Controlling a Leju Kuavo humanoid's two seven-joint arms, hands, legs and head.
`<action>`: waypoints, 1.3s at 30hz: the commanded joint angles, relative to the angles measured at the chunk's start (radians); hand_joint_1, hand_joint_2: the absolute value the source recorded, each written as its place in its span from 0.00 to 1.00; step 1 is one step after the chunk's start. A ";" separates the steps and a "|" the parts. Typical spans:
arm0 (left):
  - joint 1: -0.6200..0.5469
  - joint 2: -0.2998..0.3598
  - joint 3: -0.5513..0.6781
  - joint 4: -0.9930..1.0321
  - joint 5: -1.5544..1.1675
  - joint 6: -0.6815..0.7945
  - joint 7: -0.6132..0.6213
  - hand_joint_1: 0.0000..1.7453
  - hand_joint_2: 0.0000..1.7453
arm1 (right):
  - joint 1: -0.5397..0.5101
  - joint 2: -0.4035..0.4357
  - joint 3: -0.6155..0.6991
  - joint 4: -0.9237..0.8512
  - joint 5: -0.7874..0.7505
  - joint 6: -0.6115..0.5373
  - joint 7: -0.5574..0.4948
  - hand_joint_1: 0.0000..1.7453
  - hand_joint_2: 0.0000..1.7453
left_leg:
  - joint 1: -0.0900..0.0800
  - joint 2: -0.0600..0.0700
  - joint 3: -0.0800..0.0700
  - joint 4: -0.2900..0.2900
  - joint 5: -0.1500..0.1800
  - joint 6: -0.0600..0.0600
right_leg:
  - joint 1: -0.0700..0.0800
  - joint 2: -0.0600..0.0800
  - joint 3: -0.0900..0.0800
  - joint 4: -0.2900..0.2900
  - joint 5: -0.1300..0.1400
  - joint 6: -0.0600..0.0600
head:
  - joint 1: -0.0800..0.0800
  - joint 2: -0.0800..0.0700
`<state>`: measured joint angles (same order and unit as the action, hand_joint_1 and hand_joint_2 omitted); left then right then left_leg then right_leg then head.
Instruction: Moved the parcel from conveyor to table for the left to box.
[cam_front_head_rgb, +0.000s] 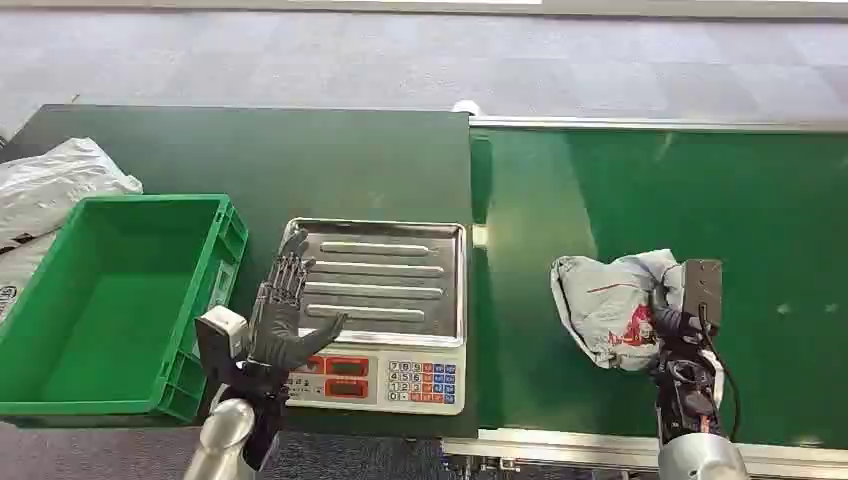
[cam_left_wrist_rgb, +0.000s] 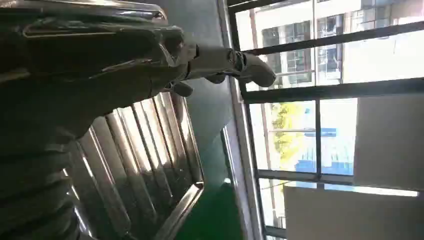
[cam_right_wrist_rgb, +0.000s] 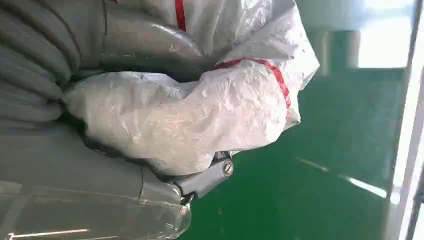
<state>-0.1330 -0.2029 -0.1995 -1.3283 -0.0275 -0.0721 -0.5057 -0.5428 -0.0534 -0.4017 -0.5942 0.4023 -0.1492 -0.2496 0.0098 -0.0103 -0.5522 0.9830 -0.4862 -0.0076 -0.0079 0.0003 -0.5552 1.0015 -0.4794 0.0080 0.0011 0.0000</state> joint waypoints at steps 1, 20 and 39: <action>-0.012 0.009 0.008 -0.011 0.045 0.118 -0.115 0.00 1.00 | 0.106 0.074 0.120 -0.422 -0.308 0.043 -0.207 1.00 1.00 | 0.000 0.001 -0.001 0.000 0.000 0.000 | 0.000 0.001 -0.002 0.000 0.000 0.000 | 0.000 0.000; 0.007 0.023 -0.042 -0.184 0.050 0.361 -0.192 0.00 1.00 | -0.174 0.113 0.777 -0.180 -0.052 -0.064 -0.252 1.00 1.00 | 0.000 0.012 0.002 -0.001 0.000 0.000 | 0.000 0.009 -0.001 0.000 0.002 -0.001 | 0.000 0.000; -0.026 0.026 -0.088 -0.148 0.050 0.369 -0.192 0.00 1.00 | -0.313 0.242 0.991 0.199 0.037 0.162 -0.077 1.00 1.00 | 0.000 0.003 0.000 -0.001 0.001 0.000 | 0.000 0.001 -0.001 0.001 0.001 -0.001 | 0.000 0.000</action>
<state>-0.1257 -0.2075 -0.2625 -1.5255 0.0202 0.2949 -0.7008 -0.7723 0.1553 0.4998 -0.5703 0.4372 -0.0656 -0.3788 0.0101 -0.0094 -0.5523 0.9828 -0.4853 -0.0076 -0.0074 0.0004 -0.5556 1.0027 -0.4790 0.0074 0.0015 0.0000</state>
